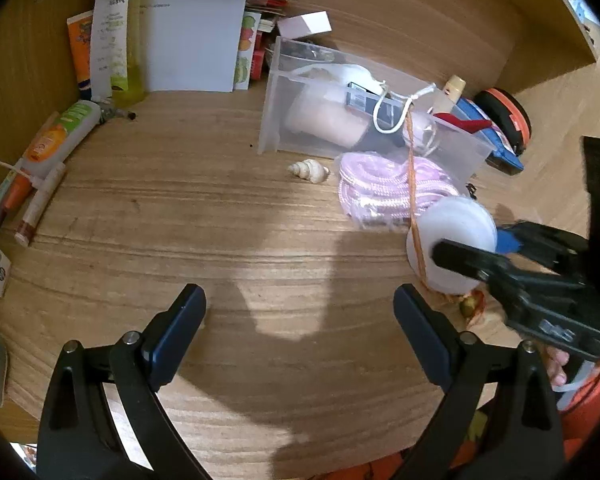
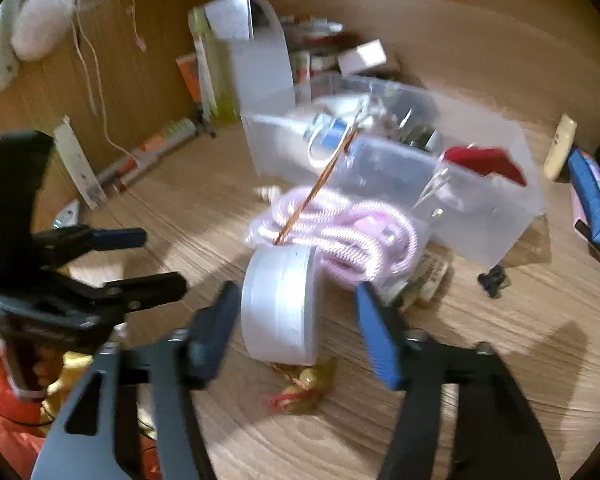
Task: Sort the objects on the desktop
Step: 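Grasp the white tape roll with the right gripper while the left grasps the yellow gourd charm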
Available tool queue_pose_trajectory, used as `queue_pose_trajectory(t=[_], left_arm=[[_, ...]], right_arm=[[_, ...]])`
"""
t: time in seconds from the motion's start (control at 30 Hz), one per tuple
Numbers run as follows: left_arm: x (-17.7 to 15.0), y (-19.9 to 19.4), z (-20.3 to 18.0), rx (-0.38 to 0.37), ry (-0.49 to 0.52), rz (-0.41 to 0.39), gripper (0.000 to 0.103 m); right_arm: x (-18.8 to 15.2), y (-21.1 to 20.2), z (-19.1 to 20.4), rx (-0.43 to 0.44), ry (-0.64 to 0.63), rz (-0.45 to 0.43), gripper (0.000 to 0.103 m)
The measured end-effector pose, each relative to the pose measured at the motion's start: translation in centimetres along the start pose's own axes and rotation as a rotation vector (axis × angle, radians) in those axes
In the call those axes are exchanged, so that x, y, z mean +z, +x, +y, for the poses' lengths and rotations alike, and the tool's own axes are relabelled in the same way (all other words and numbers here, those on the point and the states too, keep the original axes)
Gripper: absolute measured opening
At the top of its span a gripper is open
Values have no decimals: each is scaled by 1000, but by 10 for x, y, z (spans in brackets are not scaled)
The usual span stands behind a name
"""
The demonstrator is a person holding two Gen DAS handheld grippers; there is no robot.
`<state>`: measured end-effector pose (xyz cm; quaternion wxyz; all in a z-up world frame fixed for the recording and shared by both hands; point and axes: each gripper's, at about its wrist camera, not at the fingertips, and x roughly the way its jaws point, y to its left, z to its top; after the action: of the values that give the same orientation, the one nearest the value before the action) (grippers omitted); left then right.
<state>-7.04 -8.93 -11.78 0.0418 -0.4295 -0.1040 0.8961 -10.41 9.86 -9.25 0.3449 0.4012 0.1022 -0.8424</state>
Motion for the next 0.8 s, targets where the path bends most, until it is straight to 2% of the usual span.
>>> queue_pose_trajectory(t=[0.03,0.17,0.47,0.63,0.7,0.73,0.77,0.8], left_arm=[[-1,0,-2,-6,5,2,96],[-4,5,-13,-48,30,20,96],[-9,22,-71,-133,163,64,96],[-11,28,-103,-112,262,44,95],[-14,28,-115,-81,308,10,83],[-14,30,-119,-72,326,6,68],[-16,34,-125,-55,353,8,48],[-16,37,-127,-43,364,13,42]], right_arm=[[-1,4,-1,0,4,11,28],[0,1,0,10,18,-10,27],[-1,-50,-33,-10,110,-129,27],[-12,-75,-64,-59,163,-163,27],[-17,-80,-75,-71,185,-168,27],[-20,-82,-79,-75,193,-169,27],[-22,-84,-84,-81,202,-170,27],[-24,-84,-87,-82,205,-170,27]])
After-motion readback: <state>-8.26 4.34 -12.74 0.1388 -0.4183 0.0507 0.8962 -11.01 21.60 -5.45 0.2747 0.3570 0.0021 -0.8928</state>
